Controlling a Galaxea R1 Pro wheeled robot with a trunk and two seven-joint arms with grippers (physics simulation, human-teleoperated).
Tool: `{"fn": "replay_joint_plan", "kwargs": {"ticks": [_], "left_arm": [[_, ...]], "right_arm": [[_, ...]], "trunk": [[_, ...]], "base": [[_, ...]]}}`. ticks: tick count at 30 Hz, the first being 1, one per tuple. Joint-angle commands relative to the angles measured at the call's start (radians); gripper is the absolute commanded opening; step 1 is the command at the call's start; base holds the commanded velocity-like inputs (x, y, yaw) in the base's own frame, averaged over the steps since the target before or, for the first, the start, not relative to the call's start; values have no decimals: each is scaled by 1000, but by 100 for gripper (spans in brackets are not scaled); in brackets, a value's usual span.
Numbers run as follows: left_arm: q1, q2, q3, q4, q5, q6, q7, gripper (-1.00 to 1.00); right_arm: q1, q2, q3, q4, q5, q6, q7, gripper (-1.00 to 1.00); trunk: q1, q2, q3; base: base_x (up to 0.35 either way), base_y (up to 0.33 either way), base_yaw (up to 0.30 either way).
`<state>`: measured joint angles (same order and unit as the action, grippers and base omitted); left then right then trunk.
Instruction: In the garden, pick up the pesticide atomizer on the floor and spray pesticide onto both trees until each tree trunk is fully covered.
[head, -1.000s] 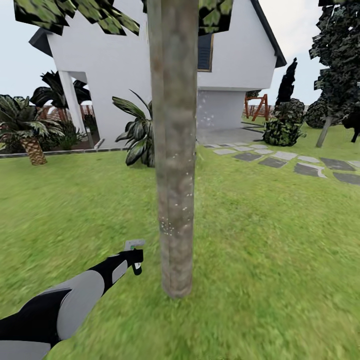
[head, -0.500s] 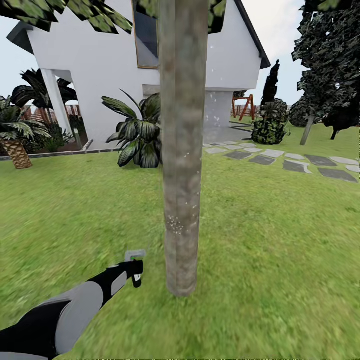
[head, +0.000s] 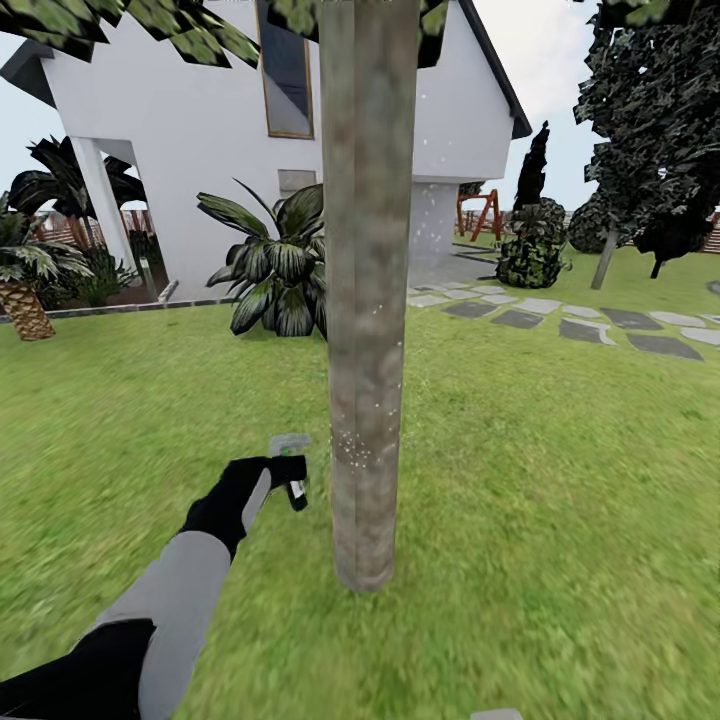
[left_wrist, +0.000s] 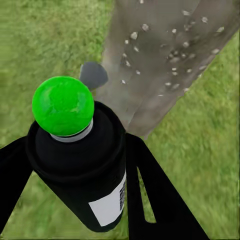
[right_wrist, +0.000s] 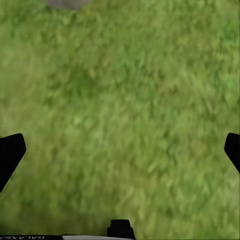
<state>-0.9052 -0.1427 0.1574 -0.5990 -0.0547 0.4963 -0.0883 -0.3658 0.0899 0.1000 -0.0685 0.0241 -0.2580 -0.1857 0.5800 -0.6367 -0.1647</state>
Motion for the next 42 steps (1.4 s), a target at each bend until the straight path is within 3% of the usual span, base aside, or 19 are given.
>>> {"fn": "replay_joint_plan", "kwargs": {"ticks": [1, 6, 10, 12, 13, 19, 29, 34, 42], "left_arm": [[0, -9, 7, -65, -6, 57, -13, -100], [-31, -28, 5, -164, -5, 256, -20, -100], [-164, -30, 5, -171, -5, 413, -22, -100], [-214, -30, 5, -170, -4, 445, -22, -100], [-266, -31, 5, -168, -4, 463, -23, -100], [-515, -29, 6, -15, -5, 483, -24, -100], [-825, -26, 7, 48, -8, 497, -24, -100], [-950, -26, 7, 106, -8, 498, -24, -100], [-1039, -26, 8, 113, -7, 499, -24, -100]], "right_arm": [[-1, 2, 7, -2, 2, -1, -8, 100], [-1, 8, 7, 7, 3, 0, -8, 100], [-1, 10, 7, 8, 4, 0, -8, 100], [-1, 10, 7, 9, 4, 0, -8, 100], [-1, 10, 7, 9, 4, 0, -8, 100], [-1, 10, 7, 9, 5, 0, -8, 100], [-1, 10, 9, 8, 5, 1, -8, 100], [-1, 9, 9, 8, 6, 2, -8, 100], [-1, 9, 9, 8, 7, 2, -8, 100]], "trunk": [[0, -1, -2], [0, -1, -2], [0, -1, -2], [0, -1, -2], [0, -1, -2], [0, -1, -2], [0, -1, -2], [0, -1, -2], [0, -1, -2]], "base": [[0, 0, 0], [0, 0, 0], [0, 0, 0], [0, 0, 0], [0, 0, 0], [0, 0, 0], [0, 0, 0], [0, 0, 0], [0, 0, 0]]}}
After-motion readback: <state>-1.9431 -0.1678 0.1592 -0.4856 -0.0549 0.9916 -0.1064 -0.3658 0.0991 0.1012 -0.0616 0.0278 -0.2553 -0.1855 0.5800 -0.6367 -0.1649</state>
